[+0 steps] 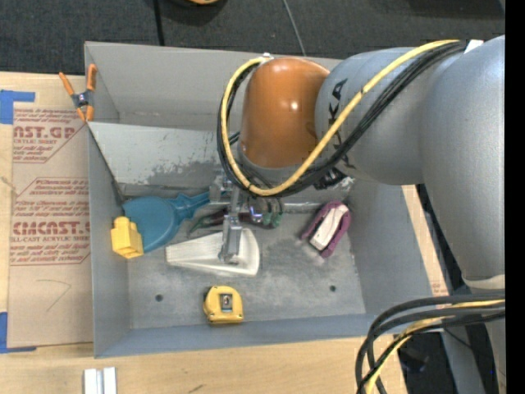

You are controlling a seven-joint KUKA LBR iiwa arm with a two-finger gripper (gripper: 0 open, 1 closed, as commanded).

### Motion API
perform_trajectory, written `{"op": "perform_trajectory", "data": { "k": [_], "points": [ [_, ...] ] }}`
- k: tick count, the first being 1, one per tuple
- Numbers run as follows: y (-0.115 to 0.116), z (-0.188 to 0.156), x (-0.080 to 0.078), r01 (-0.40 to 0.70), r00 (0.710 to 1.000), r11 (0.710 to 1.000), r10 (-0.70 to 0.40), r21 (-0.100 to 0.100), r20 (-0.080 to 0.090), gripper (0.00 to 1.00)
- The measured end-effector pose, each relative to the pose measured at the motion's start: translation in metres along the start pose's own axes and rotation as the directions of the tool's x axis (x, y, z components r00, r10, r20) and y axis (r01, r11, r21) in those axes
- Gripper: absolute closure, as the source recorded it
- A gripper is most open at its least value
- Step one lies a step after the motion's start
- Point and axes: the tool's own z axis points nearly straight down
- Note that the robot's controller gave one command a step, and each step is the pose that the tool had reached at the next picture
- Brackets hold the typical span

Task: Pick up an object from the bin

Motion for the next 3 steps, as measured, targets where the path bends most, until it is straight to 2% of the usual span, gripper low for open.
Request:
{"op": "perform_trajectory", "data": {
  "k": [1, 2, 3],
  "points": [
    [-0.001, -0.005, -0.001, -0.002, 1.0, 1.0, 0.002, -0.001, 0.007, 0.0],
    [-0.029, 0.068, -0.012, 0.009, 1.0, 1.0, -0.009, -0.001, 0.008, 0.0],
    [-0.041, 0.094, -0.014, -0.089, 0.996, 0.996, 0.089, -0.002, -0.003, 0.0]
  ]
}}
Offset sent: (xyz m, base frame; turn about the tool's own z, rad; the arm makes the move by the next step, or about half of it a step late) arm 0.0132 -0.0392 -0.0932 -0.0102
